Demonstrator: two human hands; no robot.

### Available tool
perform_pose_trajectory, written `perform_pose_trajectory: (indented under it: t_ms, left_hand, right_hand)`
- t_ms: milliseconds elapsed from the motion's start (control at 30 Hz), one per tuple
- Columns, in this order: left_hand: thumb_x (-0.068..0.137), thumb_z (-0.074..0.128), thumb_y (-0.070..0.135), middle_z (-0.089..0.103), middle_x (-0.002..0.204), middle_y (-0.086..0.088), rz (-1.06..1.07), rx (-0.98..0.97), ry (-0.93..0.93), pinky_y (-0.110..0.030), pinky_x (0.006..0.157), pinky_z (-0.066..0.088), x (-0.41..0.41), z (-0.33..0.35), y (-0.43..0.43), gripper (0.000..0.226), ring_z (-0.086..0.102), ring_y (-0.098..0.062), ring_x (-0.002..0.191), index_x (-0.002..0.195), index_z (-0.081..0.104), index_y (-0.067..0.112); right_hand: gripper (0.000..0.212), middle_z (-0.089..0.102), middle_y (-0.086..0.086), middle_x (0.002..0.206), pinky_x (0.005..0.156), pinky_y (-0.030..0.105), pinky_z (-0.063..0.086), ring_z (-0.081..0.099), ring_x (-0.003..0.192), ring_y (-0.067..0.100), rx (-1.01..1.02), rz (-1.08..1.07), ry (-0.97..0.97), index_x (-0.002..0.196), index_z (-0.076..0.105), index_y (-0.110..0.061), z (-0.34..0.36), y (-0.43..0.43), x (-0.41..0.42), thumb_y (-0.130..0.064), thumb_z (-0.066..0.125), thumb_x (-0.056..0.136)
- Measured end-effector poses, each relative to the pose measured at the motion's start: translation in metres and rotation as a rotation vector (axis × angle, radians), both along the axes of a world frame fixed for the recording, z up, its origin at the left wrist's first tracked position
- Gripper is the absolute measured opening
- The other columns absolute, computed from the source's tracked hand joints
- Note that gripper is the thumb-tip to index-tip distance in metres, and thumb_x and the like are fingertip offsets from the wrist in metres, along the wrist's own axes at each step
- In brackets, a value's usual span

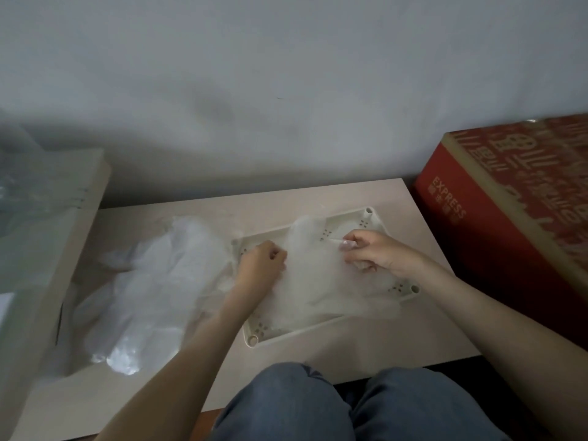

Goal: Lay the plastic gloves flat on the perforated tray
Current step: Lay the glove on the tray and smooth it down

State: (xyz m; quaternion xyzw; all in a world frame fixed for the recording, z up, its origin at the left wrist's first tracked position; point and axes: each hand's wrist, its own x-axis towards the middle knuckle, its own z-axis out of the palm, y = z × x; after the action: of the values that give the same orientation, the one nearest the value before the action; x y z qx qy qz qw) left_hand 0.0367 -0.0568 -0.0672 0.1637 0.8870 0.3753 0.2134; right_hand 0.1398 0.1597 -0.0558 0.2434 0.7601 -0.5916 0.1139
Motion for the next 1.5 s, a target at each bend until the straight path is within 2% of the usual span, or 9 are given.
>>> perform_pose_trajectory:
  t_ms: [233, 333, 500, 733, 833, 967, 1133, 1267, 1500]
  left_hand:
    - [0.096, 0.046, 0.022, 0.055, 0.073, 0.003, -0.029, -0.148, 0.216, -0.029, 0.06, 0.038, 0.006, -0.006, -0.004, 0.015, 0.052, -0.019, 0.07, 0.084, 0.054, 0.015]
    - [0.096, 0.042, 0.017, 0.053, 0.072, 0.001, -0.06, -0.229, 0.189, -0.031, 0.059, 0.04, 0.006, -0.008, -0.002, 0.014, 0.052, -0.021, 0.07, 0.085, 0.049, 0.012]
    - [0.1, 0.037, 0.017, 0.056, 0.075, -0.005, -0.049, -0.21, 0.168, -0.032, 0.054, 0.038, 0.007, -0.01, 0.001, 0.017, 0.052, -0.02, 0.064, 0.094, 0.049, 0.006]
    - [0.099, 0.037, 0.018, 0.061, 0.096, -0.012, -0.142, -0.335, 0.221, -0.033, 0.063, 0.04, 0.011, -0.009, 0.005, 0.018, 0.055, -0.026, 0.079, 0.109, 0.047, 0.006]
    - [0.088, 0.054, 0.014, 0.051, 0.126, -0.014, -0.205, -0.432, 0.519, -0.039, 0.088, 0.043, 0.016, -0.014, 0.004, 0.045, 0.051, -0.033, 0.11, 0.132, 0.044, 0.011]
    - [0.072, 0.072, 0.01, 0.044, 0.142, -0.018, -0.441, -0.292, 0.873, -0.047, 0.097, 0.045, 0.02, -0.017, 0.011, 0.067, 0.051, -0.037, 0.121, 0.135, 0.051, 0.018]
    - [0.098, 0.016, 0.057, -0.009, 0.161, -0.007, -0.722, -0.465, 0.641, -0.044, 0.119, -0.006, 0.018, -0.03, 0.015, 0.064, -0.01, -0.023, 0.148, 0.154, 0.008, 0.026]
    - [0.072, -0.016, 0.067, -0.013, 0.161, -0.004, -0.706, -0.551, 0.579, -0.043, 0.117, -0.011, 0.01, -0.047, 0.012, 0.09, -0.013, -0.02, 0.148, 0.153, -0.008, 0.028]
    - [0.07, -0.019, 0.068, -0.017, 0.16, -0.003, -0.674, -0.547, 0.557, -0.043, 0.117, -0.011, 0.011, -0.051, 0.01, 0.092, -0.015, -0.019, 0.147, 0.152, -0.012, 0.028]
  right_hand:
    - [0.031, 0.043, -0.001, 0.069, 0.046, 0.018, 0.037, 0.044, 0.052, 0.007, 0.089, -0.045, 0.0, 0.074, 0.041, -0.015, -0.006, -0.001, -0.007, -0.006, 0.069, 0.082]
    - [0.029, 0.046, 0.0, 0.074, 0.05, 0.015, 0.036, 0.044, 0.061, 0.008, 0.096, -0.051, -0.014, 0.092, 0.047, -0.009, -0.003, -0.001, -0.007, -0.014, 0.073, 0.082]
    - [0.055, 0.065, 0.016, 0.099, 0.08, 0.041, 0.048, 0.061, 0.081, 0.022, -0.028, -0.01, -0.12, 0.117, 0.042, -0.014, -0.003, 0.008, -0.003, -0.019, 0.079, 0.077]
    - [0.046, 0.062, 0.008, 0.084, 0.046, 0.02, 0.043, 0.059, 0.051, 0.003, 0.009, 0.02, -0.143, 0.123, 0.046, -0.01, 0.009, 0.012, 0.001, -0.004, 0.07, 0.084]
    - [0.033, 0.061, 0.006, 0.075, 0.048, 0.024, 0.041, 0.056, 0.053, 0.007, 0.081, 0.039, -0.129, 0.114, 0.054, -0.005, 0.01, 0.015, 0.001, -0.002, 0.068, 0.084]
    - [0.02, 0.059, 0.003, 0.07, 0.05, 0.027, 0.04, 0.05, 0.05, 0.011, 0.164, 0.049, -0.121, 0.096, 0.056, -0.011, 0.005, 0.013, -0.002, -0.002, 0.067, 0.083]
    - [0.025, 0.062, 0.005, 0.069, 0.054, 0.026, 0.045, 0.058, 0.058, 0.014, 0.123, 0.049, -0.104, 0.091, 0.05, -0.008, 0.004, 0.009, -0.009, -0.018, 0.072, 0.084]
    - [0.019, 0.058, 0.005, 0.073, 0.06, 0.029, 0.044, 0.062, 0.072, 0.025, 0.15, -0.063, -0.053, 0.085, 0.054, -0.01, -0.004, 0.014, -0.012, -0.026, 0.064, 0.091]
    - [0.036, 0.063, 0.013, 0.075, 0.04, 0.024, 0.042, 0.055, 0.057, 0.022, 0.104, -0.169, -0.114, 0.088, 0.049, -0.01, 0.003, 0.01, -0.014, -0.045, 0.049, 0.096]
